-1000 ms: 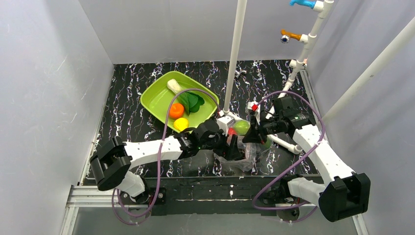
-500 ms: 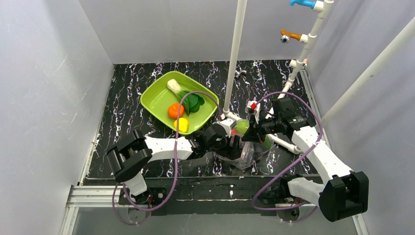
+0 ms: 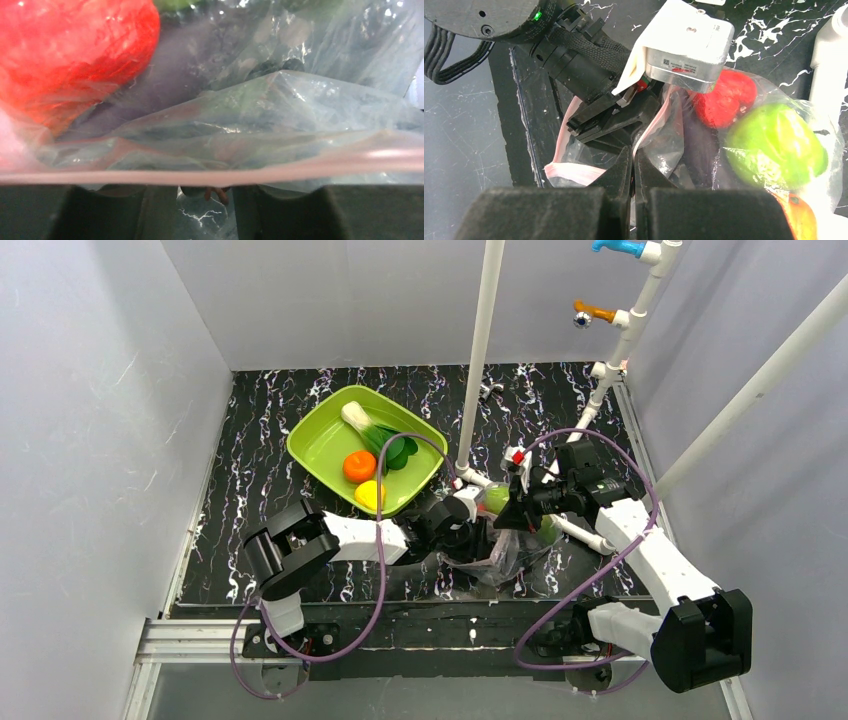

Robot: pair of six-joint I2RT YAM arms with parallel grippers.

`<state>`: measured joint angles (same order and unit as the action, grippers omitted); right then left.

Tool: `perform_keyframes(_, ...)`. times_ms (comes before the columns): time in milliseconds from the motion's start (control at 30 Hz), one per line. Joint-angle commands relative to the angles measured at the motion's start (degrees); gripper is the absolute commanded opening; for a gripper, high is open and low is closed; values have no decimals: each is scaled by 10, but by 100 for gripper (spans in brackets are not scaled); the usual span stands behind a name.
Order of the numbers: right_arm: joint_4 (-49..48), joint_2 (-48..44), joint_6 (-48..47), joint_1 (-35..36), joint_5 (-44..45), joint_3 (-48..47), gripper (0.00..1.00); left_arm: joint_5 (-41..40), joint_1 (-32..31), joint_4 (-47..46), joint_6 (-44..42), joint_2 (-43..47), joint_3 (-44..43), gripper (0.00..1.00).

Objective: Open the zip-top bag and remove the fake food
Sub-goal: Pick up the fake fruit from the zipper food storage bag.

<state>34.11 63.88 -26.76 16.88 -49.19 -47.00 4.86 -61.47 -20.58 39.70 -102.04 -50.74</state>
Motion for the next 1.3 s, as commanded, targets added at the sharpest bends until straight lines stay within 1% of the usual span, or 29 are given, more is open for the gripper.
perform_keyframes(0,-25,-6,2,-3,-12,1,1,-11,1,23,-1,10,-7,23)
perform_keyframes(100,-30,-11,0,-3,-8,8,1,-15,0,34,-12,42,-1,3)
perform_keyframes(133,-32,-12,0,-3,-6,10,1,-17,1,38,-16,54,2,1)
perform_keyframes(167,-34,-12,-1,-3,-6,11,1,-16,0,42,-19,66,5,0)
perform_keyframes(333,-37,-11,-3,-3,-2,14,1,-9,0,63,-32,126,15,0)
perform_keyframes(567,-40,-12,-5,-5,-1,18,1,-38,0,129,-71,191,15,0)
perform_keyframes(700,-43,-13,-6,-8,-1,21,1,-34,0,168,-106,215,5,0)
perform_keyframes(933,-51,-8,-4,-8,1,28,1,-36,0,232,-142,246,-13,0)
perform_keyframes(1133,-57,-3,-3,-8,2,33,1,-1,0,230,-163,279,-14,0)
perform_keyframes(1267,-57,7,-3,-5,-12,36,1,-1,0,236,-171,292,-22,0)
